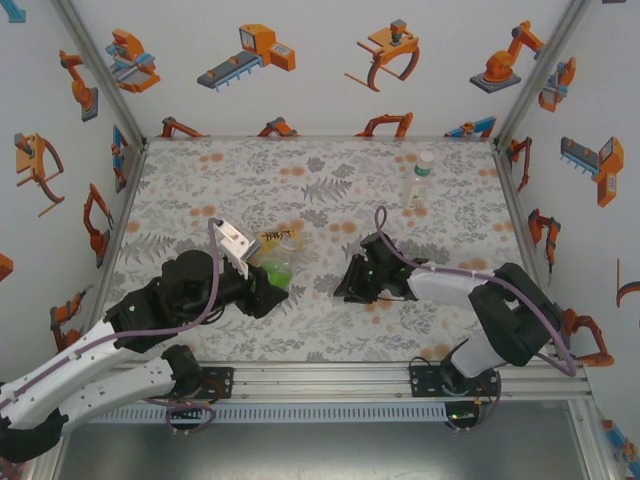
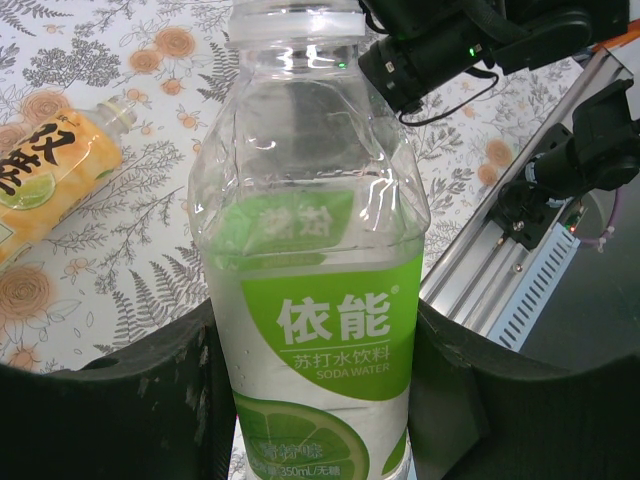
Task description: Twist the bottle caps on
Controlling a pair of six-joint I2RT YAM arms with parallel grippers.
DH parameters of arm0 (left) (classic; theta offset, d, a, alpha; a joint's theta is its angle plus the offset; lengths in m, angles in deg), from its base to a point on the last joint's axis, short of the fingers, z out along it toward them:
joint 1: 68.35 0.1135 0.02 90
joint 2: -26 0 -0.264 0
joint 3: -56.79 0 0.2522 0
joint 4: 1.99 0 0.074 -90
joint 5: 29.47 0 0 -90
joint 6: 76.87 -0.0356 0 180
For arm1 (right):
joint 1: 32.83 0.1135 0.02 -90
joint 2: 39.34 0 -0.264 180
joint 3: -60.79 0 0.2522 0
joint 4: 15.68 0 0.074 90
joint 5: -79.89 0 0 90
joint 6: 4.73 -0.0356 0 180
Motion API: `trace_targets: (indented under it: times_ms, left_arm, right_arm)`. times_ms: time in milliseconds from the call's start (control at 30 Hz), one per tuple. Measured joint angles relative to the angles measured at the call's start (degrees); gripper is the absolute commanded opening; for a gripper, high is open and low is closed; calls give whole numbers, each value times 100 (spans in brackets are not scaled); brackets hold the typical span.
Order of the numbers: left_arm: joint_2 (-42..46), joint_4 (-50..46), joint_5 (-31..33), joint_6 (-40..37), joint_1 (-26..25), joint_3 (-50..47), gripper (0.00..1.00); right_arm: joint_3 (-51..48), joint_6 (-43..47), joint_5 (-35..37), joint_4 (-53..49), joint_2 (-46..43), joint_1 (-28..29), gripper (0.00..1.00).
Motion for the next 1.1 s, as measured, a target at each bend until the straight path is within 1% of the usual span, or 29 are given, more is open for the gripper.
trace_targets:
  times_ms: [167, 333, 500, 633, 800, 1100]
  left_arm:
    - [31, -4, 7, 0, 0, 0, 4]
    - [144, -31, 46, 2, 0, 0, 4]
    - [332, -101, 155, 4, 0, 0, 4]
    - [481, -118, 219, 26, 0, 0, 4]
    - [538, -131, 262, 61, 0, -35, 4]
    - [472, -133, 260, 66, 0, -48, 4]
  right_arm:
    - [540, 343, 470, -944, 131, 2, 40]
    - [1399, 682, 804, -1749, 715, 127, 41]
    - [2522, 1023, 1255, -2555, 1510, 542, 44]
    - [3169, 1252, 1650, -3150, 1961, 894, 45]
    - [3314, 1355, 1941, -3650, 2070, 1189, 44]
    - [3276, 1368, 2028, -3654, 2041, 1320, 43]
